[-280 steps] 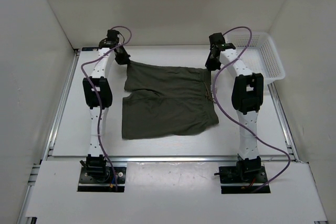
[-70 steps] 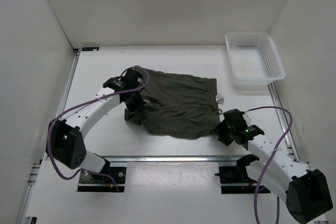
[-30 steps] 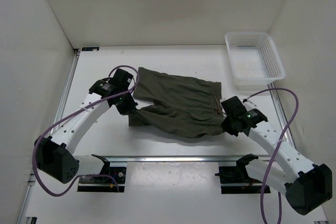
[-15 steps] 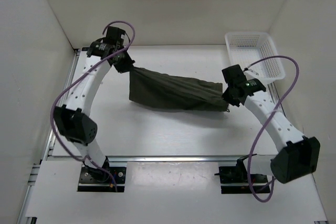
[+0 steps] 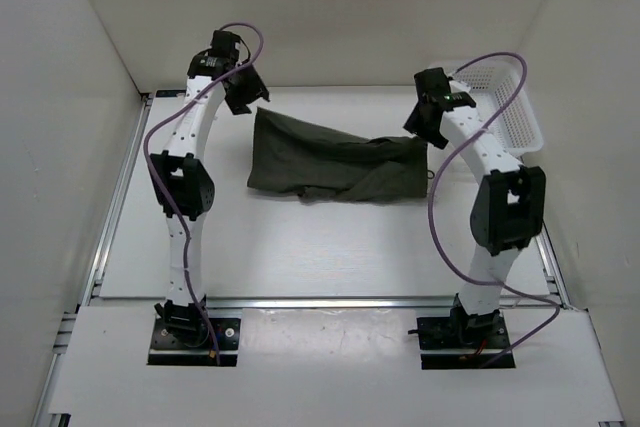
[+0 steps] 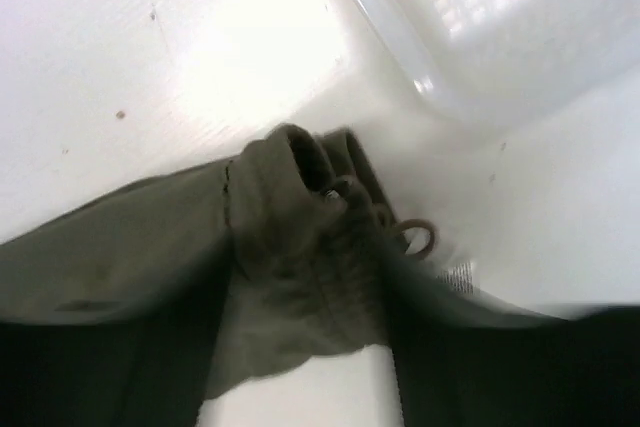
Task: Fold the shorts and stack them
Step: Fold the shorts
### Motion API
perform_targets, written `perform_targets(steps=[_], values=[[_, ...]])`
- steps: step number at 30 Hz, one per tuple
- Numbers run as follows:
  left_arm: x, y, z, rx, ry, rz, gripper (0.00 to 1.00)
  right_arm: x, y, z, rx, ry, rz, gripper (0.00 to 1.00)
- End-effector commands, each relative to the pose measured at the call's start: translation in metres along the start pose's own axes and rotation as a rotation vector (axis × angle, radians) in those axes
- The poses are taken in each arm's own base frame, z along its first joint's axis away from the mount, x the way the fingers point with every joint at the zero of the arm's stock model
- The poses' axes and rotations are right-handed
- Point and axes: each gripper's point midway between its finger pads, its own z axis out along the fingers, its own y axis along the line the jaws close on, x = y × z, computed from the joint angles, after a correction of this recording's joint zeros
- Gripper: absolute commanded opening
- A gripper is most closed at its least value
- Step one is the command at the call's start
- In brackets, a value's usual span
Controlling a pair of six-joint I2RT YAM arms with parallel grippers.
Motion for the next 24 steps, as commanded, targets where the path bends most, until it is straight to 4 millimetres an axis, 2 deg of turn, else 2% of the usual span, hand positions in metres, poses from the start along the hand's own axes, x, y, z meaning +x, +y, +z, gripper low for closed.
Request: perform_targets(steps=[1, 2, 3, 4, 5, 6, 7, 8, 10, 11, 12, 13, 14, 15, 16, 17, 18, 19, 22, 23, 24], values=[[-0.023, -0.018, 0.011, 0.155, 0.000, 0.011, 0.83, -0.033, 0.026, 0.009, -0.054, -0.043, -0.025, 0.77], [-0.025, -0.018, 0.014, 0.183, 0.014, 0.003, 0.93, -0.044, 0.034, 0.004, -0.081, -0.064, -0.024, 0.80], [-0.023, -0.016, 0.014, 0.177, 0.022, 0.010, 1.00, -0.044, 0.035, 0.004, -0.081, -0.064, -0.024, 0.81], [-0.017, -0.009, 0.017, 0.150, 0.037, 0.019, 1.00, -0.049, 0.036, -0.006, -0.102, -0.075, -0.016, 0.82], [-0.024, -0.010, 0.000, 0.151, -0.001, 0.032, 1.00, -0.049, 0.034, -0.009, -0.104, -0.078, -0.015, 0.82], [-0.025, -0.003, -0.005, 0.116, -0.019, 0.030, 1.00, -0.047, 0.028, -0.017, -0.105, -0.079, -0.015, 0.80], [-0.007, 0.014, 0.001, 0.060, 0.026, 0.035, 1.00, -0.045, 0.026, -0.020, -0.107, -0.082, -0.013, 0.80], [-0.011, 0.018, -0.021, 0.034, -0.011, 0.037, 0.98, -0.035, 0.015, -0.024, -0.097, -0.068, -0.007, 0.78], [0.003, 0.036, -0.029, -0.006, 0.018, 0.034, 0.90, -0.023, 0.007, -0.029, -0.098, -0.048, 0.013, 0.70], [0.022, 0.047, -0.035, -0.028, 0.053, 0.031, 0.88, -0.013, 0.003, -0.031, -0.105, -0.024, 0.016, 0.67], [0.036, 0.052, -0.037, -0.024, 0.092, 0.027, 0.88, -0.010, 0.001, -0.041, -0.130, -0.025, 0.040, 0.64], [0.044, 0.053, -0.038, -0.011, 0.106, 0.025, 0.88, 0.016, -0.011, -0.034, -0.112, 0.035, 0.020, 0.63], [0.069, 0.064, -0.038, -0.018, 0.165, 0.017, 0.90, 0.025, -0.010, -0.041, -0.155, 0.063, 0.034, 0.63], [0.083, 0.065, -0.038, 0.005, 0.202, 0.012, 0.93, 0.037, -0.012, -0.042, -0.166, 0.098, 0.040, 0.63], [0.096, 0.066, -0.036, 0.009, 0.231, 0.016, 1.00, 0.061, -0.021, -0.037, -0.155, 0.158, 0.027, 0.65], [0.116, 0.078, -0.030, -0.010, 0.281, 0.007, 1.00, 0.066, -0.019, -0.041, -0.190, 0.167, 0.043, 0.67], [0.127, 0.083, -0.028, -0.018, 0.313, 0.001, 1.00, 0.073, -0.021, -0.040, -0.204, 0.193, 0.067, 0.70], [0.137, 0.080, -0.025, -0.001, 0.341, 0.004, 1.00, 0.095, -0.027, -0.036, -0.222, 0.266, 0.083, 0.74], [0.169, 0.090, -0.009, 0.002, 0.436, -0.001, 1.00, 0.104, -0.027, -0.032, -0.278, 0.307, 0.156, 0.78], [0.171, 0.092, -0.007, 0.001, 0.437, -0.002, 1.00, 0.112, -0.028, -0.030, -0.282, 0.325, 0.155, 0.78], [0.173, 0.091, 0.000, 0.011, 0.440, -0.015, 1.00, 0.109, -0.022, -0.031, -0.312, 0.322, 0.168, 0.79]])
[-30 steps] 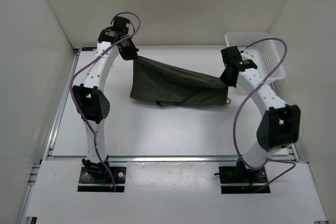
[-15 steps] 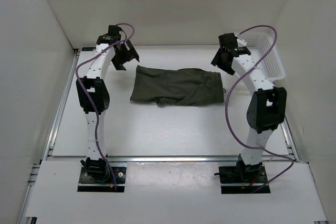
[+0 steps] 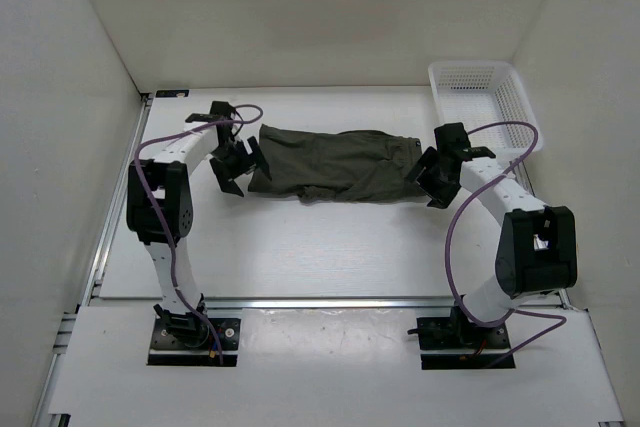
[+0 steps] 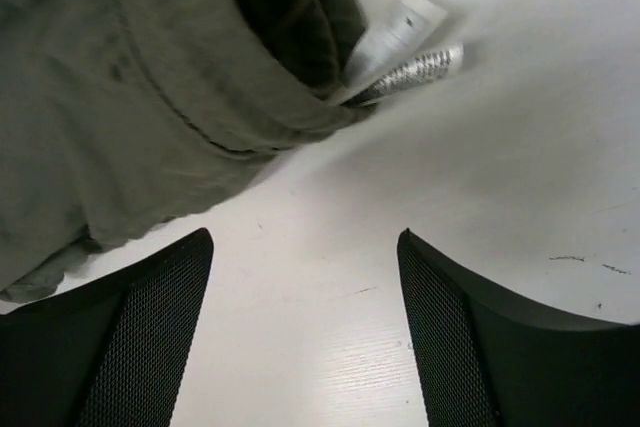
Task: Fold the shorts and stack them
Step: Fold the shorts
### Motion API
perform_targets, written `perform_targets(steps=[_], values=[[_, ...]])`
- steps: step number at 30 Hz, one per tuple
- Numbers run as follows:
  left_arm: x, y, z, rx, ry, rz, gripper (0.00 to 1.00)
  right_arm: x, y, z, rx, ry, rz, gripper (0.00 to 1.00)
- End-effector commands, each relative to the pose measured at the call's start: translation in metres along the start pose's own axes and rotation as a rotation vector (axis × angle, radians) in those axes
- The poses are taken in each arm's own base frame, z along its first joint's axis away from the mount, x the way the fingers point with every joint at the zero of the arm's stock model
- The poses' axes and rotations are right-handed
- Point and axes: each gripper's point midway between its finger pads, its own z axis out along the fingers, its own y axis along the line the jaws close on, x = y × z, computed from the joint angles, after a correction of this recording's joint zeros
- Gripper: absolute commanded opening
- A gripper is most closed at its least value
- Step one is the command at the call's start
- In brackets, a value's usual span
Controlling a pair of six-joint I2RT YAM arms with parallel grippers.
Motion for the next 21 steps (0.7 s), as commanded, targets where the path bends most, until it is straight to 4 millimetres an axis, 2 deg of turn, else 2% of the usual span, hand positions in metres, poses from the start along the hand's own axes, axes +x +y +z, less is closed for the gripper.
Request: perform_targets(steps=[1, 2, 7, 8, 10, 11, 12, 14, 15, 16, 17, 18, 19, 20, 21], values=[[0.004, -0.010, 0.017, 0.073, 0.023, 0.019, 1.00, -0.007, 0.032, -0.008, -0.173, 0.001, 0.054, 0.79], [0.004, -0.015, 0.019, 0.080, 0.017, 0.031, 1.00, -0.004, 0.029, 0.000, -0.154, 0.020, 0.055, 0.79], [-0.018, -0.021, 0.035, 0.052, -0.014, 0.024, 1.00, -0.021, 0.025, 0.029, -0.119, 0.017, 0.064, 0.80], [-0.022, -0.020, 0.038, 0.043, -0.022, 0.024, 0.98, -0.022, 0.026, 0.036, -0.117, 0.019, 0.064, 0.80], [-0.030, -0.027, 0.035, 0.056, -0.041, 0.021, 0.87, -0.027, 0.031, 0.044, -0.123, 0.013, 0.073, 0.78], [-0.029, -0.028, 0.040, 0.045, -0.037, 0.027, 0.79, -0.021, 0.028, 0.053, -0.110, 0.043, 0.088, 0.76], [-0.029, -0.027, 0.044, 0.040, -0.030, 0.016, 0.49, -0.020, 0.033, 0.055, -0.112, 0.046, 0.080, 0.73], [-0.036, -0.032, 0.039, 0.046, -0.054, 0.013, 0.16, -0.020, 0.027, 0.067, -0.060, 0.033, 0.081, 0.68], [-0.036, -0.032, 0.039, 0.046, -0.054, 0.013, 0.10, -0.020, 0.029, 0.070, -0.051, 0.026, 0.074, 0.62], [-0.038, -0.034, 0.037, 0.051, -0.062, 0.015, 0.10, -0.018, 0.024, 0.077, -0.027, 0.034, 0.083, 0.58], [-0.038, -0.034, 0.037, 0.051, -0.062, 0.015, 0.10, -0.016, 0.029, 0.079, -0.031, 0.037, 0.074, 0.51], [-0.044, -0.033, 0.035, 0.055, -0.072, 0.009, 0.10, -0.016, 0.025, 0.079, -0.011, 0.033, 0.073, 0.41], [-0.044, -0.033, 0.035, 0.055, -0.072, 0.009, 0.10, -0.018, 0.025, 0.081, 0.001, 0.032, 0.073, 0.21], [-0.049, -0.031, 0.028, 0.054, -0.092, 0.002, 0.10, -0.018, 0.025, 0.081, 0.001, 0.032, 0.073, 0.14], [-0.050, -0.034, 0.022, 0.063, -0.106, 0.006, 0.10, -0.022, 0.028, 0.071, -0.013, 0.018, 0.073, 0.09]])
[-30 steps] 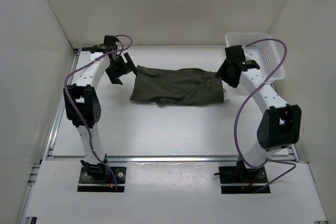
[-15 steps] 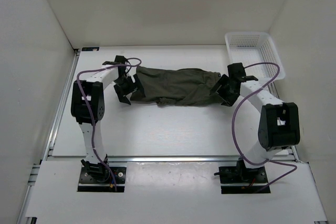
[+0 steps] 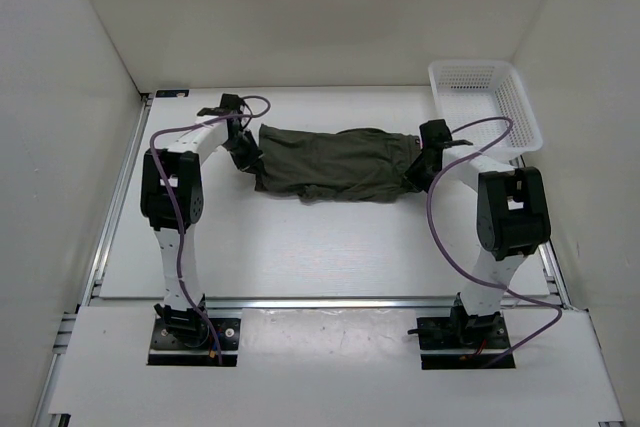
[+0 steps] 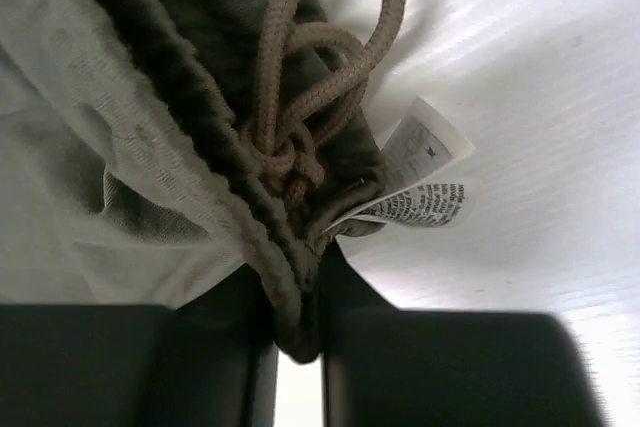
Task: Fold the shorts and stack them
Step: Fold the shorts
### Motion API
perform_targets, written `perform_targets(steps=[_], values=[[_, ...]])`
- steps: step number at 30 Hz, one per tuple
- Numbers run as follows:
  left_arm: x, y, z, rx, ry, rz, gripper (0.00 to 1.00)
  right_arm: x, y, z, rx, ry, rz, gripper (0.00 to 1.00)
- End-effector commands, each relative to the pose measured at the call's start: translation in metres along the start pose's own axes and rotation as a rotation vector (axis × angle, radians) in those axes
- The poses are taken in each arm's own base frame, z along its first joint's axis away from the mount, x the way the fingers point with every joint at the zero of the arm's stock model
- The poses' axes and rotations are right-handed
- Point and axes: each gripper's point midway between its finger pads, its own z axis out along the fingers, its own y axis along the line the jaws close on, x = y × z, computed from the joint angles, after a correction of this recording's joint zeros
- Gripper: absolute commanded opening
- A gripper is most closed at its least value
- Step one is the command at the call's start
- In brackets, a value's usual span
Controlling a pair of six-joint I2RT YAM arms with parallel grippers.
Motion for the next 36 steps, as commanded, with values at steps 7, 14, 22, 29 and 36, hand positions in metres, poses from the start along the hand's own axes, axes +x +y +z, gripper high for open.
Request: perform_targets(steps=[7, 14, 22, 29, 36], values=[[-0.036, -0.001, -0.054, 0.040, -0.163, -0.023, 0.10, -0.033, 0.029, -0.037, -0.058, -0.120, -0.049, 0.00], [-0.025, 0.003, -0.043, 0.037, -0.117, 0.009, 0.25, -0.029, 0.036, -0.048, -0.078, -0.128, -0.076, 0.00], [0.011, 0.007, -0.009, 0.071, 0.044, 0.054, 0.97, -0.021, 0.029, -0.045, -0.060, -0.120, -0.084, 0.00], [0.036, 0.006, 0.009, 0.041, 0.108, 0.068, 0.97, -0.022, 0.028, -0.045, -0.054, -0.127, -0.083, 0.00], [0.014, 0.003, 0.020, -0.030, 0.037, 0.065, 0.46, -0.021, 0.024, -0.046, -0.041, -0.127, -0.083, 0.00]])
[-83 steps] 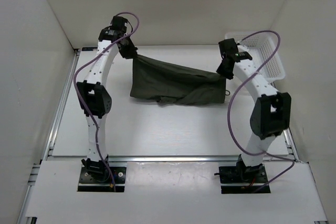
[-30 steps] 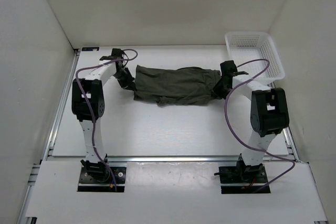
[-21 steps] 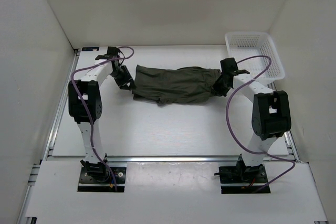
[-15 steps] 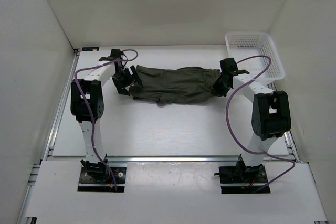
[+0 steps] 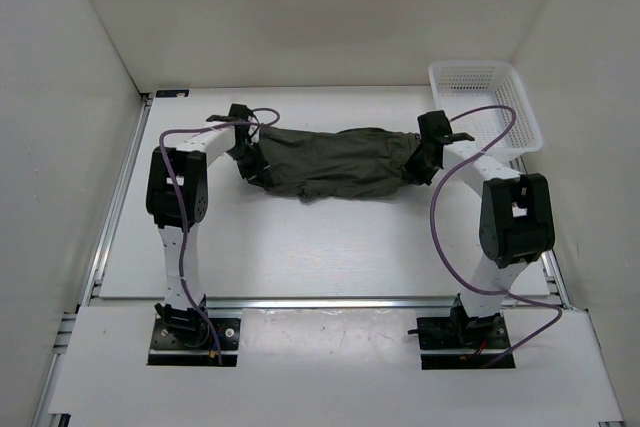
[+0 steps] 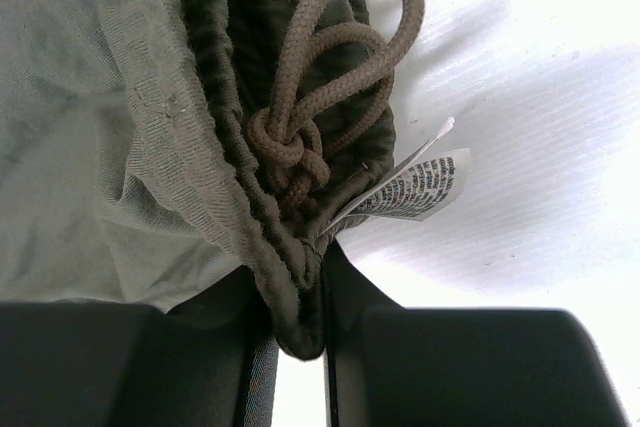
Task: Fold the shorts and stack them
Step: Fold the shorts
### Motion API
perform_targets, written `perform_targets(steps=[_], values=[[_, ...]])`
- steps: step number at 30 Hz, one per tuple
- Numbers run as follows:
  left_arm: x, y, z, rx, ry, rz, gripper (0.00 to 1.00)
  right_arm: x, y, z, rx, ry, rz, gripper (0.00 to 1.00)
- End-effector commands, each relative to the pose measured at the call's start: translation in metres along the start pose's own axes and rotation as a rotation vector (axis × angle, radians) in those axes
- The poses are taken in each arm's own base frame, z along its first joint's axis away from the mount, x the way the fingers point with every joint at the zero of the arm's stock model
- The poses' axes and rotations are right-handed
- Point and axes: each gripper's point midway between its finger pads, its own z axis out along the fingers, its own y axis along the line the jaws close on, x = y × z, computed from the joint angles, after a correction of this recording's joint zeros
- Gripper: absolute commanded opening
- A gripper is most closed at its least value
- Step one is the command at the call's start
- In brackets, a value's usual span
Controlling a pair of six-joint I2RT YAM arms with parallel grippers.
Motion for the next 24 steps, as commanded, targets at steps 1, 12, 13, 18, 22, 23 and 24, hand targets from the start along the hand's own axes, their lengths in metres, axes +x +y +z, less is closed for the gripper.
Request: perform_targets(steps=[1, 12, 13, 18, 22, 23, 24], values=[[-0.021, -0.007, 0.000, -0.017, -0.071, 0.008, 0.19, -0.008, 0.003, -0.016, -0.015, -0.048, -0.015, 0.00], [-0.049, 0.019, -0.096, -0.035, -0.281, -0.030, 0.10, -0.031, 0.012, -0.053, -0.046, -0.133, -0.123, 0.00], [-0.044, 0.020, -0.100, -0.034, -0.283, -0.030, 0.10, -0.029, 0.010, -0.054, -0.045, -0.132, -0.123, 0.00], [0.011, 0.069, -0.093, -0.120, -0.211, -0.070, 0.10, 0.017, -0.021, -0.049, -0.006, -0.056, -0.153, 0.00], [0.070, 0.091, -0.076, -0.138, -0.116, -0.087, 0.10, 0.080, -0.050, -0.047, 0.017, 0.044, -0.156, 0.00], [0.082, 0.093, -0.073, -0.142, -0.102, -0.095, 0.10, 0.091, -0.050, -0.053, -0.005, 0.053, -0.155, 0.00], [0.094, 0.093, -0.071, -0.148, -0.085, -0.081, 0.10, 0.115, -0.063, -0.050, 0.017, 0.095, -0.175, 0.01]])
